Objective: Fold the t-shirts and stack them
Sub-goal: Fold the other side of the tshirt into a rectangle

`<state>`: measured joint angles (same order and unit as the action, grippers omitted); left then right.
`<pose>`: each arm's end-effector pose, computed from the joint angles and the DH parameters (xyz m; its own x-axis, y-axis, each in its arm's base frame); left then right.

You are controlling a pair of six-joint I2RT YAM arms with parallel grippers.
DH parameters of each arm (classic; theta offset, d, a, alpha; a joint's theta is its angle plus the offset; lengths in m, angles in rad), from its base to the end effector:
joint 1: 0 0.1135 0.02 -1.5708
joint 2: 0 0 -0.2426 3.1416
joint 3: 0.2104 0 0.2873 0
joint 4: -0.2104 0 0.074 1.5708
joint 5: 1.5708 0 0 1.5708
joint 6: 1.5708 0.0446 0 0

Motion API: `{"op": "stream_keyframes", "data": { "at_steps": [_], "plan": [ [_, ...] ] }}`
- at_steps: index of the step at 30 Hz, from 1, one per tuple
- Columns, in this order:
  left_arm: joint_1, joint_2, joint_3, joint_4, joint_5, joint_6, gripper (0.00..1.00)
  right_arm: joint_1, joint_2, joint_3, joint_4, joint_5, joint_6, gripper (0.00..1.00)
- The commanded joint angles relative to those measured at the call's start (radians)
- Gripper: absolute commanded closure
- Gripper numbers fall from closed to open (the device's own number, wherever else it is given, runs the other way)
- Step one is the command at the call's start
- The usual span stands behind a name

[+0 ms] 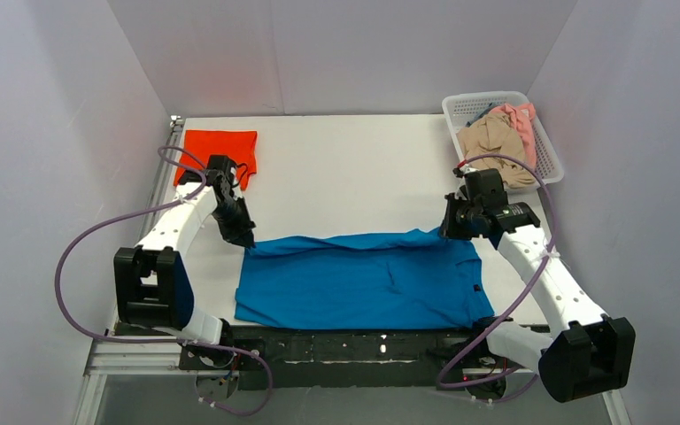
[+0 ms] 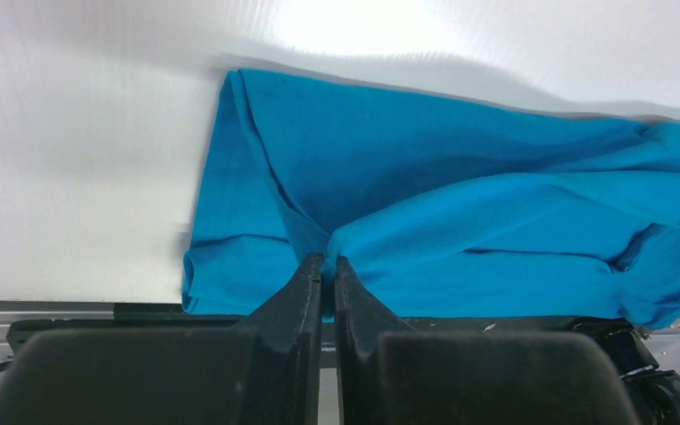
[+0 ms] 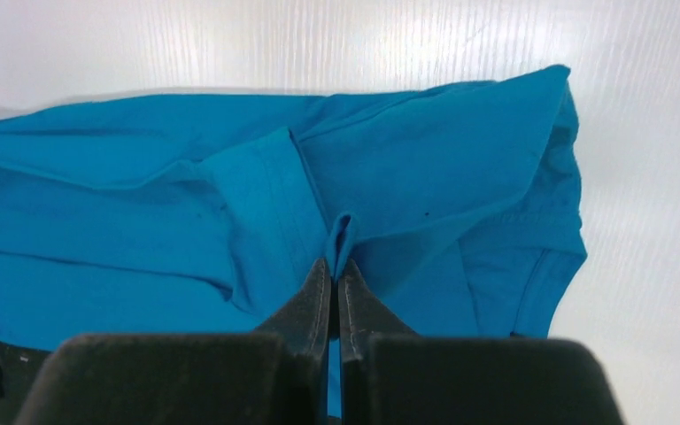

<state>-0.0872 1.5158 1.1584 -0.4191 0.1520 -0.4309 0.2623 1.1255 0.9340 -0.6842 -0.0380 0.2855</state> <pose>0.3731 -0.0394 0.2309 -0.7152 -0.3519 -0.6038 -0.1156 0.9116 -0.3944 0.2687 0.0739 0.2468 -0.7913 0.0790 -0.6063 -0.0623 0.9761 0.2084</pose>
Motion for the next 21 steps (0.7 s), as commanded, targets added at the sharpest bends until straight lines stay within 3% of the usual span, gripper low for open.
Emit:
{"op": "stream_keyframes", "data": {
  "at_steps": [1, 14, 21],
  "plan": [
    [-0.002, -0.069, -0.075, -0.085, 0.023, -0.031, 1.00, 0.002, -0.077, -0.044, -0.054, -0.041, 0.017, 0.99],
    [-0.003, -0.180, -0.294, -0.002, -0.003, -0.124, 1.00, 0.002, -0.129, -0.107, -0.125, 0.048, 0.105, 0.99],
    [-0.003, -0.209, -0.336, 0.012, -0.029, -0.148, 1.00, 0.002, -0.131, -0.113, -0.213, 0.122, 0.184, 0.99]
  ]
}}
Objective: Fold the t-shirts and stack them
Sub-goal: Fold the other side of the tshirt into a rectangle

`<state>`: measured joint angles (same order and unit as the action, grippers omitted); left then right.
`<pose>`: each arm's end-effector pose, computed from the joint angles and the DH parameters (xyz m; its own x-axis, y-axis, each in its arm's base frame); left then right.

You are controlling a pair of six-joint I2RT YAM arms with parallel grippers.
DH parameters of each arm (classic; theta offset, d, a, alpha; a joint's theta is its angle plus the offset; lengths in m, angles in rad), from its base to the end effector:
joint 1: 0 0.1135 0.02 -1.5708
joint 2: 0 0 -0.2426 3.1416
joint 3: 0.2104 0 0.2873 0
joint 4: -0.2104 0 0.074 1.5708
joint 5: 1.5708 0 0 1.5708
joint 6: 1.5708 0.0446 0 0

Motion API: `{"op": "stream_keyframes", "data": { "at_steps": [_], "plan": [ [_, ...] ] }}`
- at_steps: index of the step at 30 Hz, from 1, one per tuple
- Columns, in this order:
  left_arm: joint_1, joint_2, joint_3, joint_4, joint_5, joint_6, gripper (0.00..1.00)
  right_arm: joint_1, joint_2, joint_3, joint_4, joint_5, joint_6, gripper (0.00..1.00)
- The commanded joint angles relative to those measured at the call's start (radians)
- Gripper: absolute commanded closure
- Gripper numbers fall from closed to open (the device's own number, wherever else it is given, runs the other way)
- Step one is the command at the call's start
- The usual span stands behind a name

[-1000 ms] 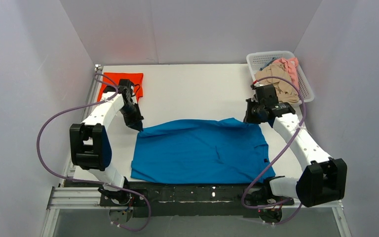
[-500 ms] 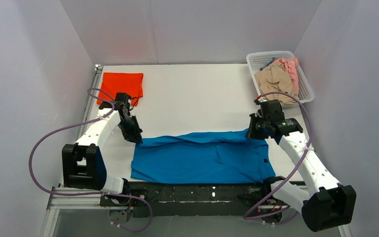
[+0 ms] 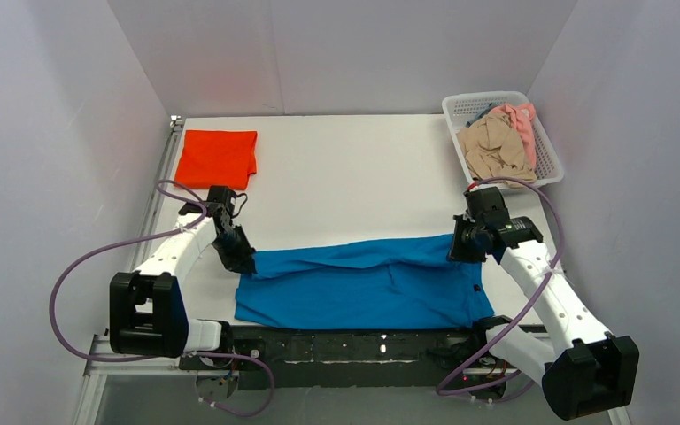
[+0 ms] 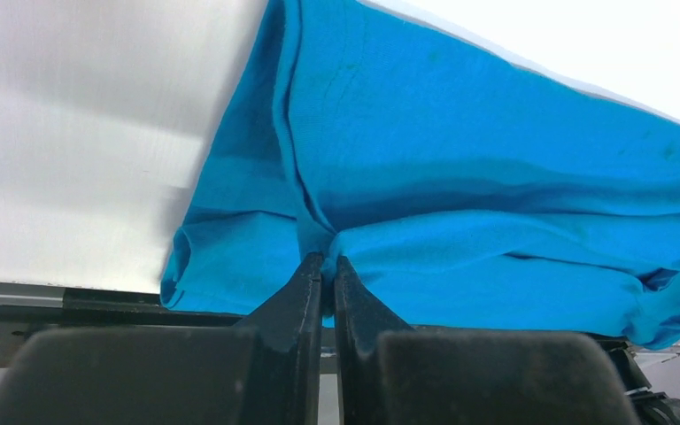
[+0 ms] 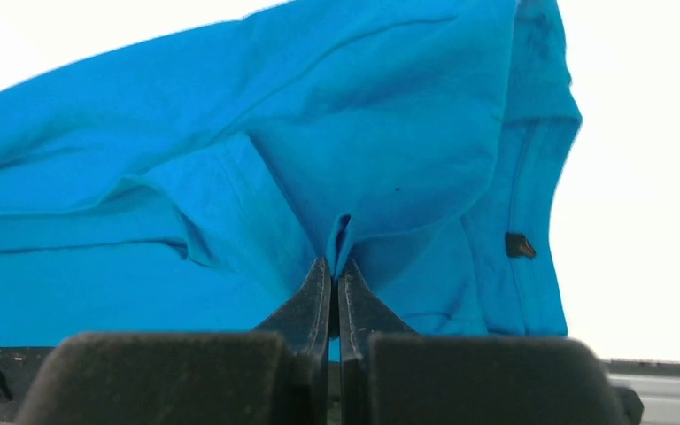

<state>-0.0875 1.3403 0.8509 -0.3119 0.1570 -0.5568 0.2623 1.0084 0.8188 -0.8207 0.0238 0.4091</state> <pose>0.3211 -0.0352 0.1858 -0.7103 -0.4617 -0.5313 -0.2128 0.8604 -0.4630 0.2330 0.0614 0.2243 -0.8488 0.1839 -0.4958 0.0988 0.9762 0.1930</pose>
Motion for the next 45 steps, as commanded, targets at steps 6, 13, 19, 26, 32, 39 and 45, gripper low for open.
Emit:
{"op": "stream_keyframes", "data": {
  "at_steps": [6, 13, 19, 26, 32, 39, 45],
  "plan": [
    [-0.003, -0.067, 0.010, -0.046, -0.087, -0.015, 0.97, -0.001, -0.037, 0.050, -0.083, 0.072, 0.057, 0.99],
    [-0.001, 0.019, 0.182, -0.029, -0.229, 0.100, 1.00, -0.001, 0.025, 0.165, -0.098, 0.115, 0.052, 0.99],
    [-0.001, -0.036, 0.073, 0.091, -0.202, 0.109, 1.00, -0.001, -0.004, 0.141, -0.097, 0.082, 0.058, 0.99],
    [-0.009, -0.247, -0.202, 0.243, -0.185, 0.015, 0.95, -0.001, -0.060, 0.071, -0.166, 0.044, 0.071, 0.97],
    [-0.013, -0.357, -0.351, 0.238, -0.192, -0.088, 0.65, -0.001, -0.076, -0.020, -0.268, -0.016, 0.176, 0.66],
    [-0.018, -0.629, -0.268, -0.046, -0.363, -0.175, 0.05, 0.000, -0.325, -0.008, -0.462, -0.069, 0.289, 0.44],
    [-0.022, -0.503, -0.023, -0.102, -0.258, -0.210, 0.02, -0.001, -0.379, 0.001, -0.189, -0.150, 0.252, 0.18]
  ]
}}
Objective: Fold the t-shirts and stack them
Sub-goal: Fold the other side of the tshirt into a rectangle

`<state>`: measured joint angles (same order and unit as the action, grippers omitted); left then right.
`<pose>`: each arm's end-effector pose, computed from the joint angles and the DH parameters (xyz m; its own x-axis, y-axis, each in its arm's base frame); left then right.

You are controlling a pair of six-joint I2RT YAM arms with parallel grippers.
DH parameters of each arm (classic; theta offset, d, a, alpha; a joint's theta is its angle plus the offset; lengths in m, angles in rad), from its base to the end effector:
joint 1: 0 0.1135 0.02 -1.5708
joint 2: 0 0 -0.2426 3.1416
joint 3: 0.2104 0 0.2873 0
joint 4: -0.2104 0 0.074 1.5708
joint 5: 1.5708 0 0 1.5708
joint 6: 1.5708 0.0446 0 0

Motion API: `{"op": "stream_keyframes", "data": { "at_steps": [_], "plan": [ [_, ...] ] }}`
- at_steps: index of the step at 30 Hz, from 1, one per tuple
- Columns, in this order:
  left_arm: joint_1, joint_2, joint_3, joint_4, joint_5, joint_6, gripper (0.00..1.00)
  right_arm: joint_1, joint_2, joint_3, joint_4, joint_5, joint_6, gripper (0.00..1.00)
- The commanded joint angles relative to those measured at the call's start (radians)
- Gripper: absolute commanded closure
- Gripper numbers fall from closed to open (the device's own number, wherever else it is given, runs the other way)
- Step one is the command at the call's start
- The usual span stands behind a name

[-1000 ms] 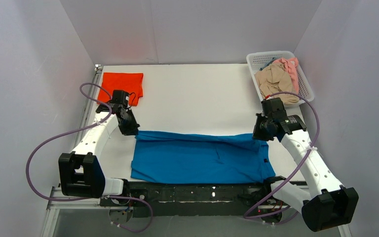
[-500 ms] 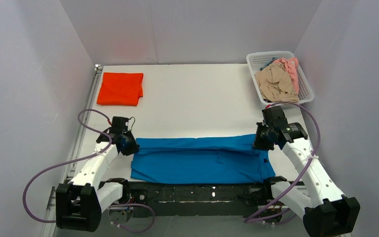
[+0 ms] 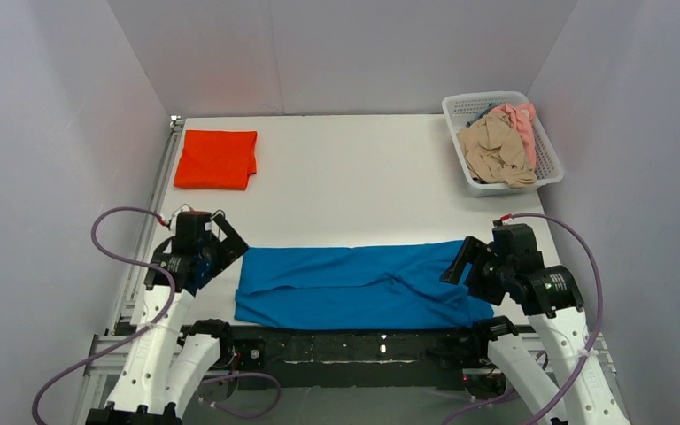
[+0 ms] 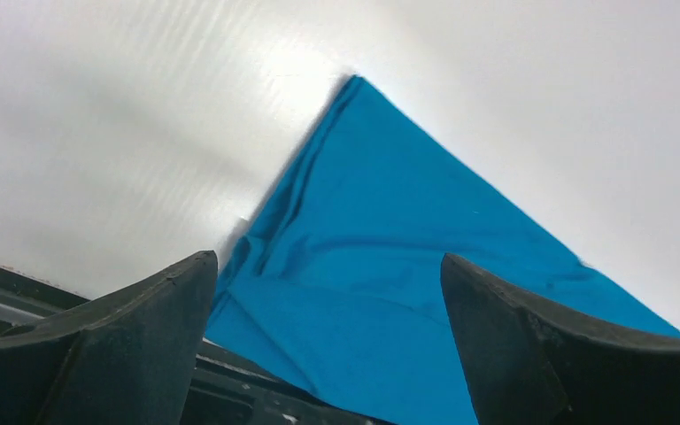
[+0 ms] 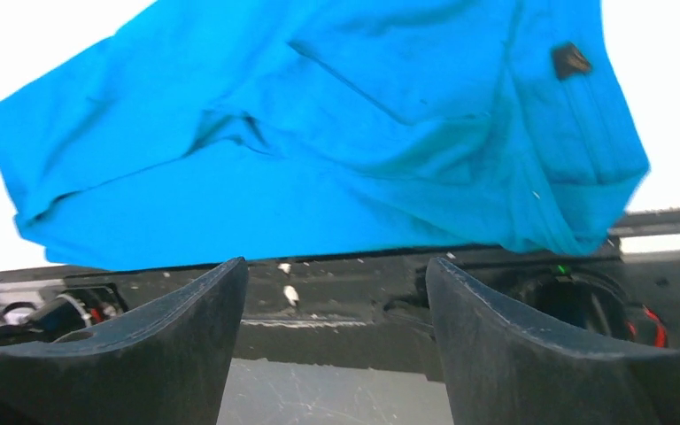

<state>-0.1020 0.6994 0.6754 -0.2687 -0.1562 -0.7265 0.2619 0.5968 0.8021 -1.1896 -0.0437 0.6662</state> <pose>0.2292 -0.0165 0.2889 -0.1830 -0.6409 -0.7455 -0.2262 0.7654 -0.6024 0.1422 0.0401 0.2671 -0.8067 0.4230 -0.4126 0.2755 0.8870 0.3706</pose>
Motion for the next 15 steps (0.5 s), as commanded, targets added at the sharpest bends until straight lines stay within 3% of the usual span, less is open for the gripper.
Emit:
{"op": "stream_keyframes", "data": {
  "at_steps": [1, 6, 13, 15],
  "plan": [
    [-0.010, 0.199, 0.196, -0.147, 0.131, -0.036, 0.02, -0.001, 0.063, 0.012, 0.232, -0.112, -0.011, 0.17],
    [-0.066, 0.497, 0.266, -0.120, 0.383, -0.033, 0.02, -0.001, 0.362, 0.026, 0.434, -0.120, -0.049, 0.14],
    [-0.126, 0.706, 0.172, -0.014, 0.430, -0.017, 0.02, -0.004, 0.724, 0.103, 0.529, -0.017, -0.134, 0.12],
    [-0.126, 0.741, 0.141, 0.010, 0.429, -0.019, 0.02, -0.004, 0.804, 0.104, 0.569, -0.056, -0.138, 0.12]
  ]
}}
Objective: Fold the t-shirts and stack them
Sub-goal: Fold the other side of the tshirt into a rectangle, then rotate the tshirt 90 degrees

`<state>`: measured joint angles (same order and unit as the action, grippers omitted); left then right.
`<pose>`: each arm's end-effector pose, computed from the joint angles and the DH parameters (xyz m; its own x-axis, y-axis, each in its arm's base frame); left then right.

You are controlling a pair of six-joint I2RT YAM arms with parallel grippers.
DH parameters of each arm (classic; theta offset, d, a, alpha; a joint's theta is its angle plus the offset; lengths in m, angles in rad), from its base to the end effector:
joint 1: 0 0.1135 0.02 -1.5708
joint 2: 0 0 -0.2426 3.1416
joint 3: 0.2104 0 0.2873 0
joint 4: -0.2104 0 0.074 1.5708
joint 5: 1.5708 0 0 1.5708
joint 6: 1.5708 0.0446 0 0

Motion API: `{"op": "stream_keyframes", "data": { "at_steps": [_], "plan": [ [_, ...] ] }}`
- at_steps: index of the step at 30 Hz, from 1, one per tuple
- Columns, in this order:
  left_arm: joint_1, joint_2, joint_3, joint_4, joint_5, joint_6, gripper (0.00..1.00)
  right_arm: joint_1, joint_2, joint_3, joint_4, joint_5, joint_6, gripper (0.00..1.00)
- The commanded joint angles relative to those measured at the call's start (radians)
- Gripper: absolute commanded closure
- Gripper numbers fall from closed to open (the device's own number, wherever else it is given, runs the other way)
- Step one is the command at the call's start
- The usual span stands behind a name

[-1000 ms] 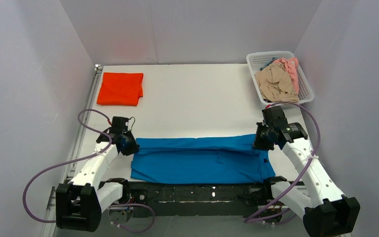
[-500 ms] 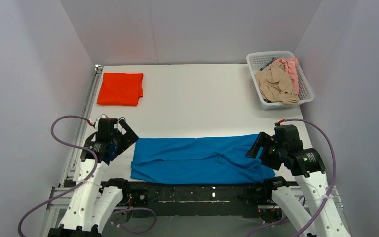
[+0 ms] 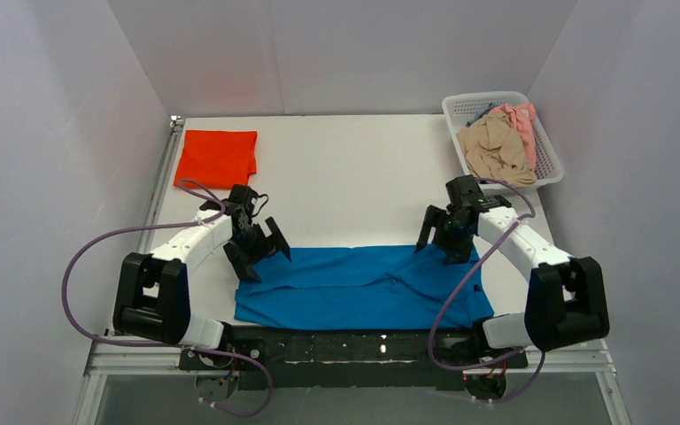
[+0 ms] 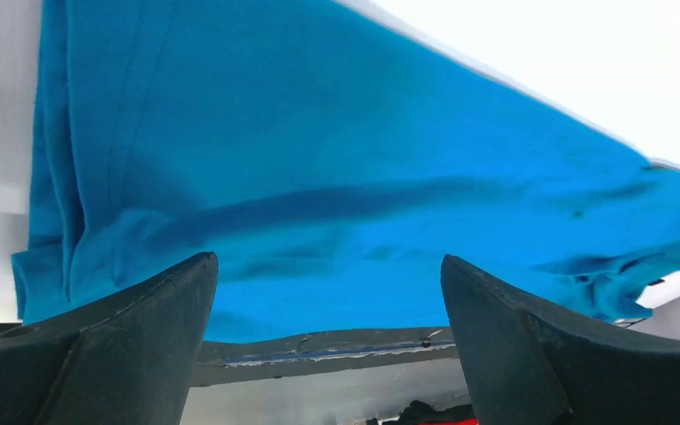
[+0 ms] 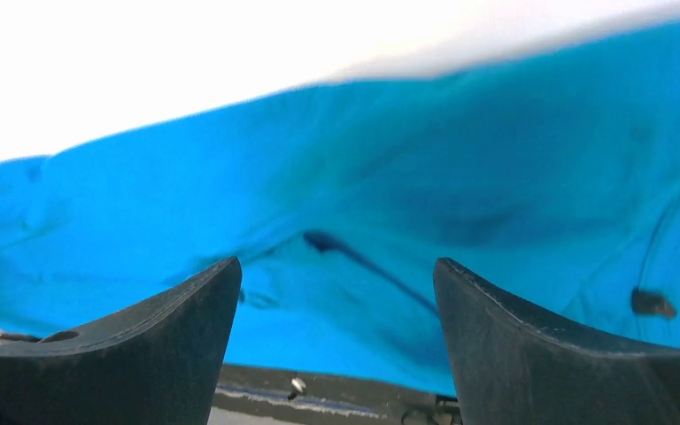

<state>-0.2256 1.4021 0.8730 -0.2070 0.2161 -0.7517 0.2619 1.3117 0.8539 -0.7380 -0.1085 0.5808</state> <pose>0.3285 -0.0852 0.1837 -0.7330 -0.5161 -0.4431 -0.1741 0.7721 -0.6112 0.2690 0.0771 0.1675 -0.9136 0.3198 -0.2509 0.2460 0.9264 0.2852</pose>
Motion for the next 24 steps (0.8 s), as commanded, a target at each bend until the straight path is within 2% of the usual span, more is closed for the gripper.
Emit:
{"op": "stream_keyframes", "data": {
  "at_steps": [1, 4, 9, 13, 17, 21, 24],
  "plan": [
    [-0.002, 0.057, -0.074, -0.043, 0.054, 0.012, 0.02, -0.004, 0.130, 0.051, 0.135, -0.025, -0.046, 0.12],
    [-0.003, 0.109, -0.092, -0.054, 0.040, 0.013, 0.02, -0.004, 0.211, 0.042, 0.145, -0.065, -0.011, 0.12],
    [-0.002, 0.142, -0.109, -0.060, 0.002, 0.023, 0.02, -0.006, 0.265, 0.018, 0.127, -0.032, 0.016, 0.11],
    [-0.002, 0.152, -0.095, -0.095, -0.027, 0.039, 0.02, -0.004, 0.224, 0.015, 0.086, -0.117, 0.002, 0.11],
    [-0.002, 0.153, -0.096, -0.089, -0.026, 0.034, 0.02, -0.013, 0.219, -0.017, 0.089, -0.081, 0.016, 0.10],
    [-0.002, 0.145, -0.083, -0.112, 0.007, 0.027, 0.02, -0.029, 0.358, 0.095, 0.108, -0.070, 0.013, 0.10],
    [-0.009, 0.096, -0.101, -0.117, 0.026, -0.012, 0.02, -0.047, 0.486, 0.276, 0.074, -0.051, 0.003, 0.11]
  ]
}}
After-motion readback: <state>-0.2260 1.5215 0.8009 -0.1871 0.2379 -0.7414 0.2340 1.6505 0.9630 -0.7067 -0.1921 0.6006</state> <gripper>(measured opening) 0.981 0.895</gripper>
